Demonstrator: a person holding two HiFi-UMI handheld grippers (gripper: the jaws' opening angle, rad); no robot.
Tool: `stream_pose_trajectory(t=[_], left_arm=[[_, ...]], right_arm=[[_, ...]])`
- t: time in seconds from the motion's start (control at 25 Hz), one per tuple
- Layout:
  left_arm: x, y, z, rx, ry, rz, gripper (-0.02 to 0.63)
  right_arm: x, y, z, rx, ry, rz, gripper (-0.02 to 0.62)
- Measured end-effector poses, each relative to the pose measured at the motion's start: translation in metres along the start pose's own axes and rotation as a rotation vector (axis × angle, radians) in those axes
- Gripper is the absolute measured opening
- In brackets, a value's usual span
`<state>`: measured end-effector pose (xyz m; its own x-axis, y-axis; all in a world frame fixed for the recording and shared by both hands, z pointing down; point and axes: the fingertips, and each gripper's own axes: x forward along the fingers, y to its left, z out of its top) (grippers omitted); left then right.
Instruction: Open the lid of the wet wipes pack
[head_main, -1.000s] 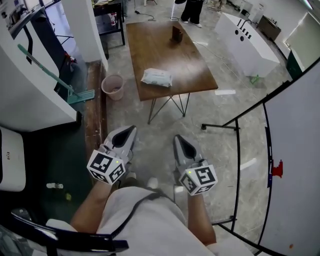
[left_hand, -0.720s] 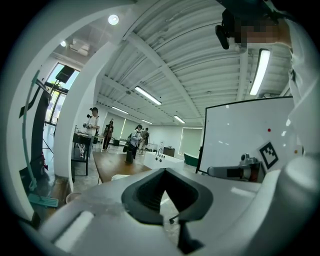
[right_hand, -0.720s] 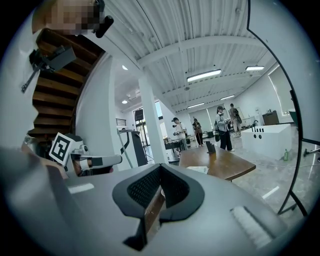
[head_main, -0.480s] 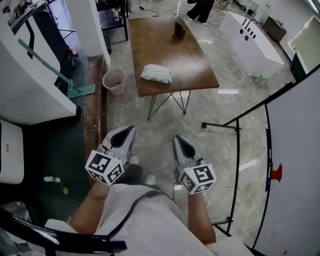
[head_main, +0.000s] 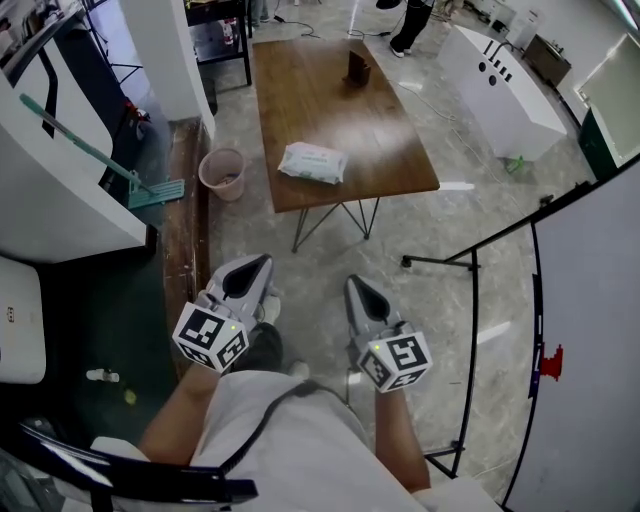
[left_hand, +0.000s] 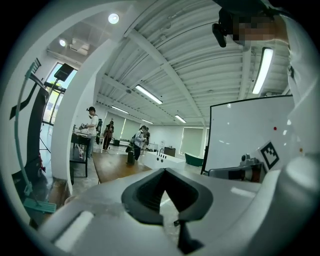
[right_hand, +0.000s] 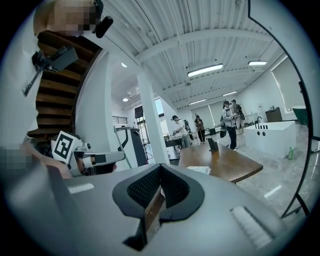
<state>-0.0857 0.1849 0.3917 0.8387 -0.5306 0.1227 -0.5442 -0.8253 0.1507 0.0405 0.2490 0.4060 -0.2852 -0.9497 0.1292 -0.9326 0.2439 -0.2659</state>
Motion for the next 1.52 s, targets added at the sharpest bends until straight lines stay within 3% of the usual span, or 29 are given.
stream_pose_trajectory(t=[0.48, 1.2, 1.52], left_arm=[[0.084, 0.083, 0.037, 0.016, 0.011, -0.085, 0.006], [0.157, 0.167, 0.051, 0.032, 0.038, -0.311, 0.005], [0.174, 0.194, 0.046, -0.017, 0.058, -0.313, 0.006]], right_arm=[[0.104, -0.038, 0.036, -0.020, 0.017, -0.058, 0.008], [0.214, -0.057, 0.051, -0.049, 0.056, -0.176, 0.008], [0.239, -0.062, 0.051, -0.041, 0.073, -0.196, 0.008]])
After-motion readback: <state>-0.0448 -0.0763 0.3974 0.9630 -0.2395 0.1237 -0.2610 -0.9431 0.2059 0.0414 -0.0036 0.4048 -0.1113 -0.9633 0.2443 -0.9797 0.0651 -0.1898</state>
